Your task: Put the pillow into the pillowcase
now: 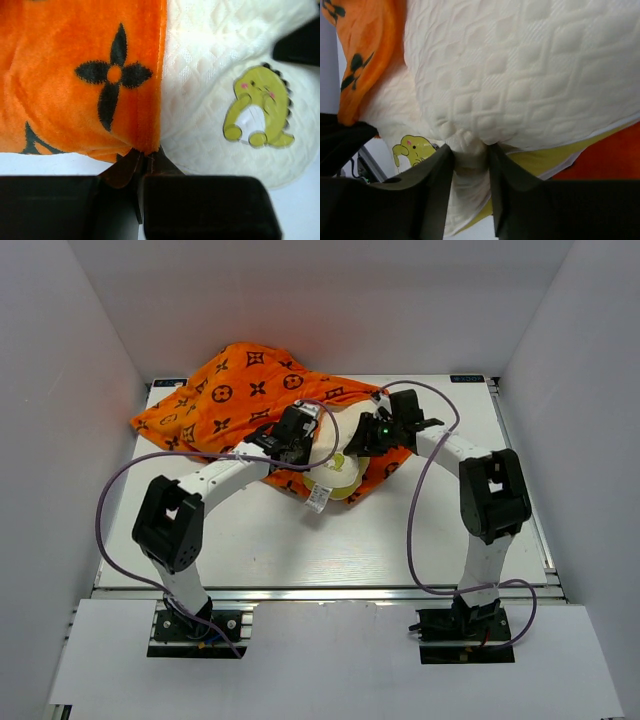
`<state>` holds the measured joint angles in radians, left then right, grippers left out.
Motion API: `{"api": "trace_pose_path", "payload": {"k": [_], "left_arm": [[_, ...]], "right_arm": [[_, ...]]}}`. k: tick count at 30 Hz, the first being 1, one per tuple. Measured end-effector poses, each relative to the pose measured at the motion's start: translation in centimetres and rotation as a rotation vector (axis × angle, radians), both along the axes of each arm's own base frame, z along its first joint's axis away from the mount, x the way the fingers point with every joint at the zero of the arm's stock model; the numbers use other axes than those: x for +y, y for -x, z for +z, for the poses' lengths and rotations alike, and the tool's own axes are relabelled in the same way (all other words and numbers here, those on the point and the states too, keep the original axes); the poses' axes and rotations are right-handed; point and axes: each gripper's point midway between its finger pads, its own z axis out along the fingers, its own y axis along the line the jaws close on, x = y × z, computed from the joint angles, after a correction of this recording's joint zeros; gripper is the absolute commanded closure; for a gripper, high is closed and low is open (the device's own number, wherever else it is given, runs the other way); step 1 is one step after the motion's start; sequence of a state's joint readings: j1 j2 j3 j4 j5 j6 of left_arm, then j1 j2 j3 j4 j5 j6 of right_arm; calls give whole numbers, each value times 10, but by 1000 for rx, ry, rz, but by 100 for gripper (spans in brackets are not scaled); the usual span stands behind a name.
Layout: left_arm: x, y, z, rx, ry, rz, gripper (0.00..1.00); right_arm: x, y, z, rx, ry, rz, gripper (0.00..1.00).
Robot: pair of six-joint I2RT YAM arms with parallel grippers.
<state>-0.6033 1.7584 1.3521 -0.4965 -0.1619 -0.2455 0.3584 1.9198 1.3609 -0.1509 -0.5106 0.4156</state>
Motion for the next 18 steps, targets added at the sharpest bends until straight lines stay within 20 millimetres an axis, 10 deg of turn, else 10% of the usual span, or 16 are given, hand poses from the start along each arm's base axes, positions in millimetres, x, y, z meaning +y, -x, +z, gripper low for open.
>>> {"api": "trace_pose_path", "payload": {"k": [5,10,18], "left_arm": [[-2,4,19,-9,70,-6,100],[-16,9,53,4,183,-46,97],[-58,36,114,30,528,-144,99]], "right_arm": [[17,-3,-10,59,-75,35,100],[36,-9,6,131,-222,34,100],[70,-75,125,-7,-506,-17,100]]}}
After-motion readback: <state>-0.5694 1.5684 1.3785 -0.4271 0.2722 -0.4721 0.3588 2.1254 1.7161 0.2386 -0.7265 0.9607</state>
